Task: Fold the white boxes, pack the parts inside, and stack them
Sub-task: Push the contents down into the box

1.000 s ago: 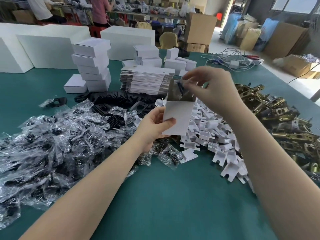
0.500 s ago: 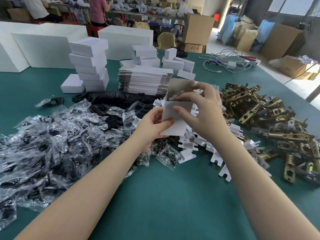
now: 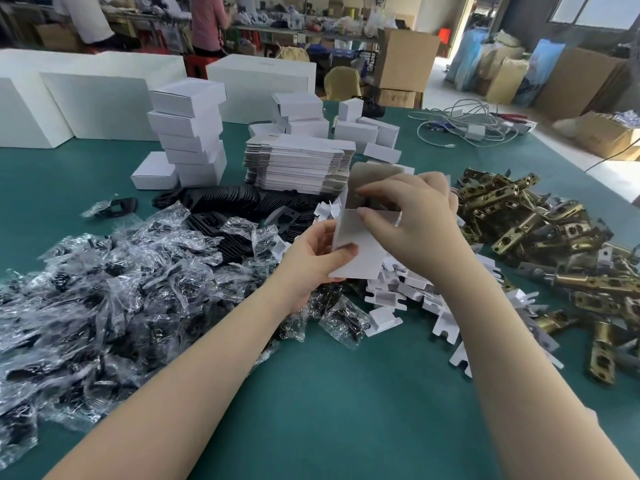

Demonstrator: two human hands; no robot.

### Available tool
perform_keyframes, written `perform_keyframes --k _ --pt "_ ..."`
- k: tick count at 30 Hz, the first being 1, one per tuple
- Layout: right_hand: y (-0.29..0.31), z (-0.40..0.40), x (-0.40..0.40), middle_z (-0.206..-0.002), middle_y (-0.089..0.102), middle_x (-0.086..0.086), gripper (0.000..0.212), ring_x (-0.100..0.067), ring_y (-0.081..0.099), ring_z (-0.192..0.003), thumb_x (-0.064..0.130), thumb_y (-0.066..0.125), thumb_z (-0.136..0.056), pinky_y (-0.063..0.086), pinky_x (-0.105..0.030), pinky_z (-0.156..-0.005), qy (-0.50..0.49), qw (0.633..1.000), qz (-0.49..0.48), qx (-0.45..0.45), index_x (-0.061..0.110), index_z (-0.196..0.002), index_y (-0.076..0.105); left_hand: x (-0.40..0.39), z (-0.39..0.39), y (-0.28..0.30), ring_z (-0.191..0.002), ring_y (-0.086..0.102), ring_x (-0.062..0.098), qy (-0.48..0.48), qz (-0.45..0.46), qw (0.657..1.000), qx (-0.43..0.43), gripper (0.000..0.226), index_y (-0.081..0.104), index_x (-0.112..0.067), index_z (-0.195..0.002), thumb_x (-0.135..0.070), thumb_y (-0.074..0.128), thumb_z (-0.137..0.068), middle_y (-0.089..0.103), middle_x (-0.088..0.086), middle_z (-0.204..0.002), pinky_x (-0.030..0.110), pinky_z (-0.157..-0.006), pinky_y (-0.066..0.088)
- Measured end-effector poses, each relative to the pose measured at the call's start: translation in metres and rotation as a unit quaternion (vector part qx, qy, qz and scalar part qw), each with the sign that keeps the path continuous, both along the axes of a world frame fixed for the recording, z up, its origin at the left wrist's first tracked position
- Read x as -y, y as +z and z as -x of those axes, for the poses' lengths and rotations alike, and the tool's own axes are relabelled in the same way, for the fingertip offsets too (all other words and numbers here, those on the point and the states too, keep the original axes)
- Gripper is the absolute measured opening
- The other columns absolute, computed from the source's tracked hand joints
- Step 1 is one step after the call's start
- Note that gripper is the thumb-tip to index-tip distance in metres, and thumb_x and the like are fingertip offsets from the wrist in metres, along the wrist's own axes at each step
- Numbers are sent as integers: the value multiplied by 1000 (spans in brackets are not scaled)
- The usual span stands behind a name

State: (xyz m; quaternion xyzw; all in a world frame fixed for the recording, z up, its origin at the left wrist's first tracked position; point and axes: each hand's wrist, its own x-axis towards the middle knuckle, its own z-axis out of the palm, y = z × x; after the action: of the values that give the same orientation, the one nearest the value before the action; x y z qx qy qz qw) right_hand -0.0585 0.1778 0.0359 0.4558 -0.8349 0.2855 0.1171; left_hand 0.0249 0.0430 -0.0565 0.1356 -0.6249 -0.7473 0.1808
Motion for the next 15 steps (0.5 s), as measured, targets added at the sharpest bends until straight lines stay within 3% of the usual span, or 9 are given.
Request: perform_keyframes --k 3,6,9,11,15 --pt "1 -1 1 -115 63 18 38 -18 43 -117 29 62 -90 31 -46 -103 43 999 9 22 41 -127 61 -1 -1 1 -105 66 22 0 -4 1000 1 32 61 -23 -114 -6 69 -88 71 -4 -102 44 -87 58" --pt "-4 3 1 -118 61 10 44 -20 50 -116 24 71 -86 33 -37 -101 20 992 127 -8 28 -128 60 1 -1 4 -101 68 20 8 -25 1000 -5 30 61 -25 -110 -7 70 -87 72 -6 -100 40 -78 60" --pt "-14 6 1 -123 46 17 58 -16 48 -119 28 74 -86 41 -29 -98 37 975 169 139 39 -133 40 4 -2 9 -98 70 20 9 -33 999 -12 28 60 -24 -110 -6 67 -89 73 -7 -97 41 -78 61" --pt "-21 8 2 -130 48 12 55 -17 56 -116 28 70 -90 52 -26 -86 80 942 190 265 46 -128 34 4 -3 12 -99 71 18 2 -8 1000 -13 29 59 -27 -113 -8 65 -92 74 -9 -99 43 -79 60" --pt "-30 14 2 -121 62 3 51 -16 67 -99 25 71 -91 58 -32 -82 101 922 220 302 45 -125 39 3 -5 20 -105 65 7 13 92 996 -6 44 53 -37 -124 -2 54 -96 69 -11 -111 29 -83 56"
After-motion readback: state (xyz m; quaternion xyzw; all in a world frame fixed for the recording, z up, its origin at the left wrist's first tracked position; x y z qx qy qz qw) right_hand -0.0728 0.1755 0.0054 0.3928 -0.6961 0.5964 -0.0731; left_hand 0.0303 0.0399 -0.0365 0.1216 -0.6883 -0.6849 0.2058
